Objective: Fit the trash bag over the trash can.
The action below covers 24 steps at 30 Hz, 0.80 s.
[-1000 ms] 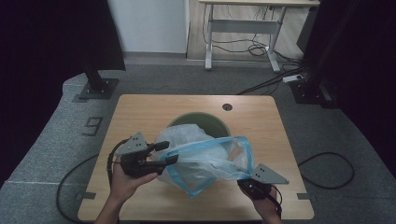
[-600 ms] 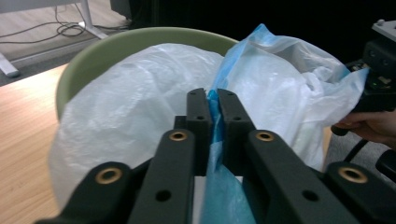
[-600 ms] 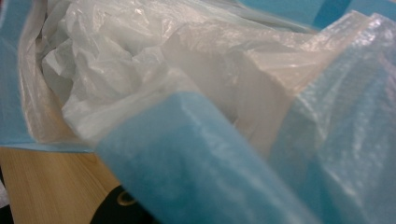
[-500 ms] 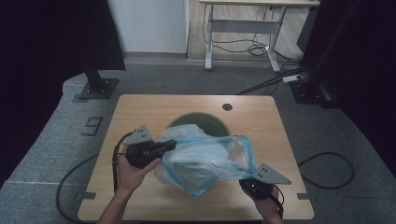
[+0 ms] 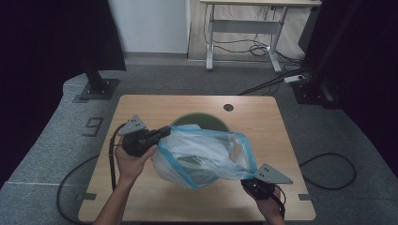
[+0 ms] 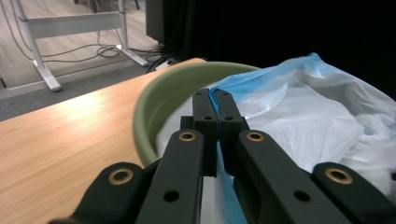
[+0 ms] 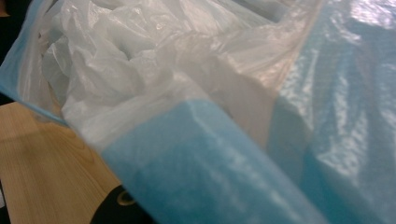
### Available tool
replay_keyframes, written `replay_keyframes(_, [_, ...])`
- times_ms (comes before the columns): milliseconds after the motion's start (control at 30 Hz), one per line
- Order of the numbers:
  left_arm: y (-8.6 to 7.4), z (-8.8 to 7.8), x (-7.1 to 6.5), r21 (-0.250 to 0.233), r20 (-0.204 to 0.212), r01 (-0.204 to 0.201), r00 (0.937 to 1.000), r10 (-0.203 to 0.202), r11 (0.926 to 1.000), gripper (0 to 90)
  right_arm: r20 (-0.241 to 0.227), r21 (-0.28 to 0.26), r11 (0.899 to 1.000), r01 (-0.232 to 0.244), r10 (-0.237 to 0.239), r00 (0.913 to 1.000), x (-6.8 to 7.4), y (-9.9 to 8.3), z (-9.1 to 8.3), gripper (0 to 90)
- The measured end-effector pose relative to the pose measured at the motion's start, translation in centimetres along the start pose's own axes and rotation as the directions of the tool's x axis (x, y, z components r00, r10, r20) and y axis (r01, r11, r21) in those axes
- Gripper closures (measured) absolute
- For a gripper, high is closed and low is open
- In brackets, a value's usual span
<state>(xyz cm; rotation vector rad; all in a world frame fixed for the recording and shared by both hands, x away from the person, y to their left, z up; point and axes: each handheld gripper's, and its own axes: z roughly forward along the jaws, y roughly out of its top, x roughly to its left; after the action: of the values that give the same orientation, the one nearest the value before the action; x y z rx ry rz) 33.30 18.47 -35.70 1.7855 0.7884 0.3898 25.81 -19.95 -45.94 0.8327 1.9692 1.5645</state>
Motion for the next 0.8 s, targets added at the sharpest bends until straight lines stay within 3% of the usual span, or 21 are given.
replay_keyframes(233, [0.2, 0.2, 0.8, -0.021, -0.01, 0.013, 0.9999, -0.014, 0.9997, 89.7, -0.01, -0.007, 1.0, -0.012, 0.012, 0.9999, -0.1, 0.0, -0.3, 85.8])
replay_keyframes(267, [0.2, 0.2, 0.9, -0.02, -0.011, 0.014, 0.9998, -0.014, 0.9997, 89.7, -0.017, -0.009, 1.0, -0.013, 0.013, 0.9998, 0.0, -0.1, -0.3, 82.8])
replay_keyframes(333, [0.1, 0.2, 0.9, -0.028, -0.011, 0.021, 0.9997, -0.021, 0.9994, 89.7, -0.045, -0.025, 1.0, -0.004, 0.003, 0.999, 0.3, 0.0, -0.6, 64.4])
replay_keyframes(367, [0.0, 0.1, 0.9, -0.033, -0.009, 0.021, 0.9997, -0.022, 0.9992, 89.7, -0.036, -0.028, 1.0, 0.004, -0.005, 0.9993, 0.6, 0.1, -0.9, 57.2])
replay_keyframes(500, [-0.3, 0.0, 0.8, -0.044, -0.006, 0.023, 0.9997, -0.023, 0.9988, 89.7, -0.021, -0.027, 1.0, -0.007, 0.007, 0.9998, 1.0, -0.2, -3.2, 43.4])
replay_keyframes(667, [-0.3, -0.3, 0.6, -0.057, 0.002, 0.02, 0.9998, -0.02, 0.9982, 89.7, 0.031, -0.026, 0.998, -0.058, 0.059, 0.9978, 0.1, -0.8, -6.5, 38.9])
replay_keyframes(800, [-0.1, -0.5, 0.2, -0.061, 0.002, 0.01, 1.0, -0.01, 0.9981, 89.7, 0.08, -0.048, 0.996, -0.075, 0.079, 0.9936, -0.3, 0.5, -8.6, 38.1])
